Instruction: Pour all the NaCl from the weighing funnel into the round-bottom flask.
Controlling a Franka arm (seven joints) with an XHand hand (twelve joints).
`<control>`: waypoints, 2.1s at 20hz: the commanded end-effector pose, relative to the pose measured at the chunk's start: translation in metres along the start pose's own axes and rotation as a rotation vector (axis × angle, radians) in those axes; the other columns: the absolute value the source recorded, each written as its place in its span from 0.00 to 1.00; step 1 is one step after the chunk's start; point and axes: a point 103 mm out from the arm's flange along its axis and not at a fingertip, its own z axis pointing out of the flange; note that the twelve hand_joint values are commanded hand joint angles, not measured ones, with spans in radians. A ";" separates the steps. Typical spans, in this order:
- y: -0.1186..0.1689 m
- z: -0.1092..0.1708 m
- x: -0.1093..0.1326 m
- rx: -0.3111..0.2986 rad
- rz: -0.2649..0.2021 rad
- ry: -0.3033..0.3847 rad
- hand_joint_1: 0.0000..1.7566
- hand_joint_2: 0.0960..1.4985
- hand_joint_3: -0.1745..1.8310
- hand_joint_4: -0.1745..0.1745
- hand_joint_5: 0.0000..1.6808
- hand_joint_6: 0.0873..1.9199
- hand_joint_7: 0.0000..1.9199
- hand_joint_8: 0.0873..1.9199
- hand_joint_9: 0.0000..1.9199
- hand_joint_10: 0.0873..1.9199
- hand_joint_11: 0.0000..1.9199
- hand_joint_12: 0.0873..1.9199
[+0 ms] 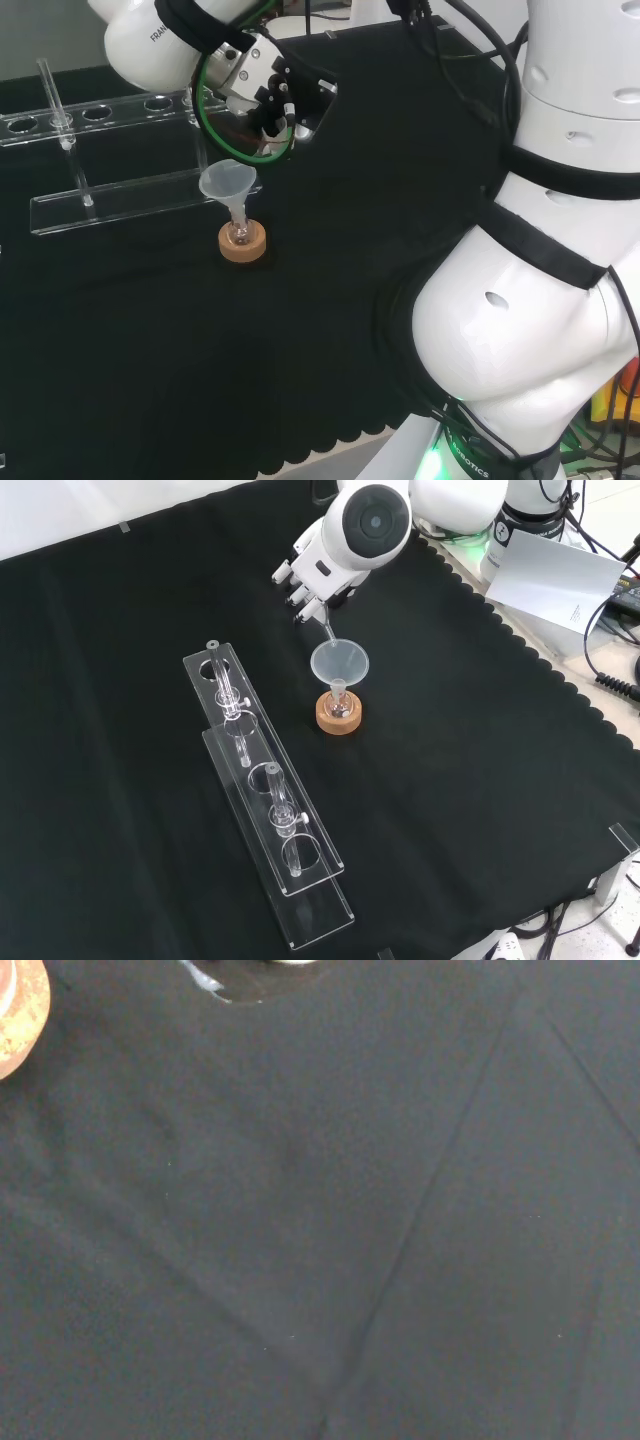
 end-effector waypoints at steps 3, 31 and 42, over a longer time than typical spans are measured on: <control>-0.001 -0.002 0.000 -0.009 0.003 -0.037 0.62 0.72 0.00 0.91 0.70 0.35 0.62 0.19 0.68 0.08 0.46 0.51; -0.002 -0.017 0.009 -0.013 0.001 -0.250 0.62 0.72 0.00 0.93 0.70 0.35 0.62 0.19 0.68 0.07 0.45 0.51; -0.004 -0.027 0.018 -0.023 0.009 -0.331 0.62 0.72 0.00 0.94 0.70 0.35 0.62 0.19 0.68 0.07 0.45 0.51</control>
